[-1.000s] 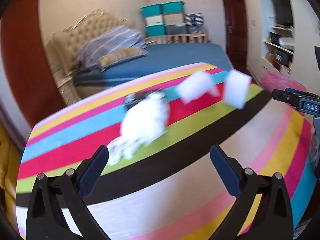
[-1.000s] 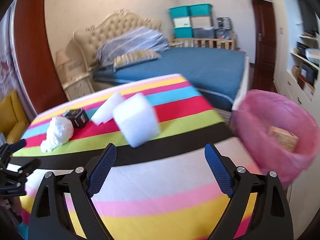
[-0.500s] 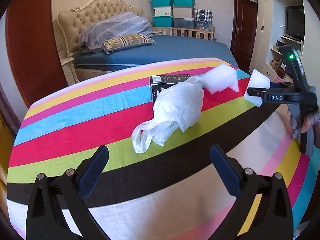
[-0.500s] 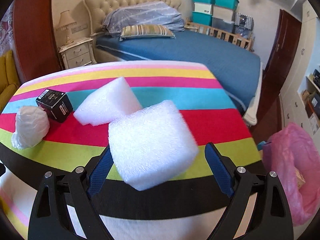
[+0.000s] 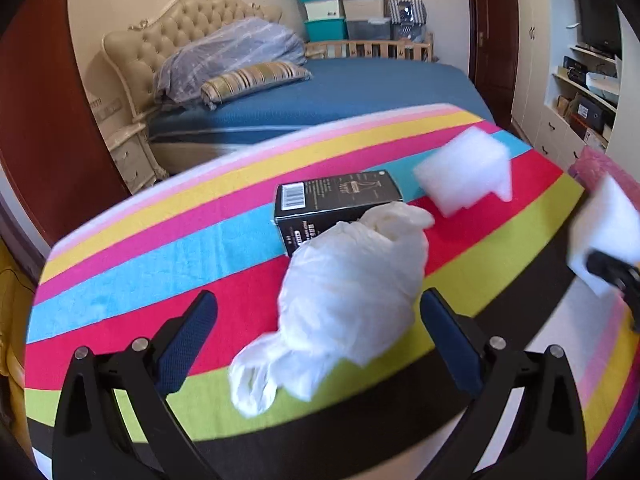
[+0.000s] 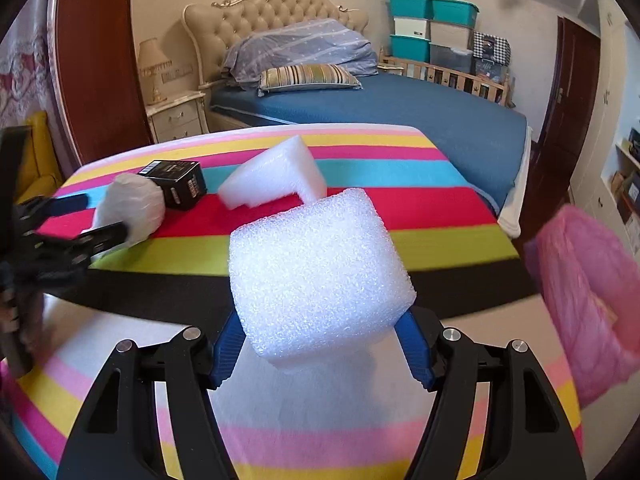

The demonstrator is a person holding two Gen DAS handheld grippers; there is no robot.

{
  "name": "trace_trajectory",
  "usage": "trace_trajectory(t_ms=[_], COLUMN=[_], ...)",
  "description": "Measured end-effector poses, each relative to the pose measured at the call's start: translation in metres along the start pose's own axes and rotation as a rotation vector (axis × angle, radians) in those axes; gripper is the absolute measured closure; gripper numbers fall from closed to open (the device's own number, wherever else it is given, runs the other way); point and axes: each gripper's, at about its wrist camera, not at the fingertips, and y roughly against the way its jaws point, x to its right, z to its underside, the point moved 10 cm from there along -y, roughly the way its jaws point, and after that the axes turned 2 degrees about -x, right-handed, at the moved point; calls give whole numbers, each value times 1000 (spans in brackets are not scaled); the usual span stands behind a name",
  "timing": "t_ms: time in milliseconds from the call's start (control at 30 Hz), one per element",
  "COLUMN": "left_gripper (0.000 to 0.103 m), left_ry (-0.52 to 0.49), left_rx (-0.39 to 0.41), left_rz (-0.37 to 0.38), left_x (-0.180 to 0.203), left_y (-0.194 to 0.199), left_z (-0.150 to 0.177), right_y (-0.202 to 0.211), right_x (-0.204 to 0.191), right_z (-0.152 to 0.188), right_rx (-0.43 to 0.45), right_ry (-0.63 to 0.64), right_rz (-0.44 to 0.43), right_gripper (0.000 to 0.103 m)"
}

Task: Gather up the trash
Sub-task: 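Grasp the large white foam block with the right gripper while the left grasps the plastic bag, then carry the foam block and plastic bag over the pink wastebasket with both grippers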

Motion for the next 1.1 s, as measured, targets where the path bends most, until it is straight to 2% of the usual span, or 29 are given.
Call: trace_trajectory(t_ms=[33,67,100,200,433,600,933,1100], left_gripper=[10,28,55,65,71,71,71,71], left_ry=[1,-1,-4,5,71,63,101,59], left_rx=[-10,-24,-44,-25,45,99,104,132], left_rz=[12,18,37,80,102,59,61,39], left_x=[2,3,6,11,19,25,21,25], left_y=[-5,-9,-12,-4,33,55,58,63], left_z=[0,1,3,8,31,39,41,41], right_y=[3,5,6,5,8,8,18,26], right_x=[1,0,1,1,8,12,21,26], right_z=[1,2,2,3,3,2,0,-2], right_rx=[1,6,11,5,16,22,76,119], right_ry=[-4,-8,-9,-16,-31,-42,-63,-82], right_rz=[0,1,3,10,41,81,131,143], right_gripper=[39,39,38,38,38,38,38,38])
